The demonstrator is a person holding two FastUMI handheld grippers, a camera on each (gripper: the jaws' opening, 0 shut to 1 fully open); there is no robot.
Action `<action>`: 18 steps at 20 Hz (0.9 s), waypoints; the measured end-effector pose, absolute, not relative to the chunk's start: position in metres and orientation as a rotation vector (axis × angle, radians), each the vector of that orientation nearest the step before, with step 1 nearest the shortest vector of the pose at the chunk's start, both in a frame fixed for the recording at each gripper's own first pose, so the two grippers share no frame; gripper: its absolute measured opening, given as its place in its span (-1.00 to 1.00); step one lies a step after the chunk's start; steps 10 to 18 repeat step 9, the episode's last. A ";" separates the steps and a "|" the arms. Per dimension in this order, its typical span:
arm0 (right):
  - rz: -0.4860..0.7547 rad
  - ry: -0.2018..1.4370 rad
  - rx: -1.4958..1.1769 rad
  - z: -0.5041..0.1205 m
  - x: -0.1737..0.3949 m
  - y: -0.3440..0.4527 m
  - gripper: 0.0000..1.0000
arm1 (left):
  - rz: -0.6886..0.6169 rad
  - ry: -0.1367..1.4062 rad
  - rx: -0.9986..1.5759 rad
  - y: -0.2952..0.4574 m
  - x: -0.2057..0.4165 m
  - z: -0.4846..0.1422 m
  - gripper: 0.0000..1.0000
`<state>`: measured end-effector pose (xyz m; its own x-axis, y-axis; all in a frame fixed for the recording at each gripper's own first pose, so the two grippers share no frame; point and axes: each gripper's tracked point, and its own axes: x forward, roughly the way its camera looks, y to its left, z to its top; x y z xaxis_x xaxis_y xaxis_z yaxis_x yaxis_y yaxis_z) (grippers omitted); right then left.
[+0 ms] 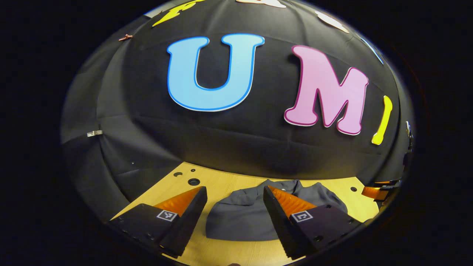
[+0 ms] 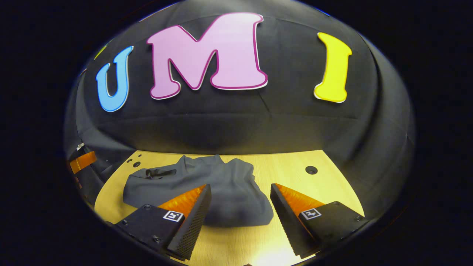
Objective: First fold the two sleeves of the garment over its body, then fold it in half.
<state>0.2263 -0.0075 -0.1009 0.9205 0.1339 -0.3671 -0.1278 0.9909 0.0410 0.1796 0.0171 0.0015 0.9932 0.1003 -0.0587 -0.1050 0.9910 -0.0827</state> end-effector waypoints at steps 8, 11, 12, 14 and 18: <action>0.121 0.318 0.002 -0.082 0.117 -0.005 0.97 | 0.105 -0.003 -0.060 0.021 0.064 -0.001 0.92; 0.123 0.313 0.004 -0.082 0.105 -0.003 0.97 | 0.104 -0.011 -0.068 0.020 0.051 -0.003 0.92; 0.123 0.313 0.004 -0.082 0.105 -0.003 0.97 | 0.104 -0.011 -0.068 0.020 0.051 -0.003 0.92; 0.123 0.313 0.004 -0.082 0.105 -0.003 0.97 | 0.104 -0.011 -0.068 0.020 0.051 -0.003 0.92; 0.123 0.313 0.004 -0.082 0.105 -0.003 0.97 | 0.104 -0.011 -0.068 0.020 0.051 -0.003 0.92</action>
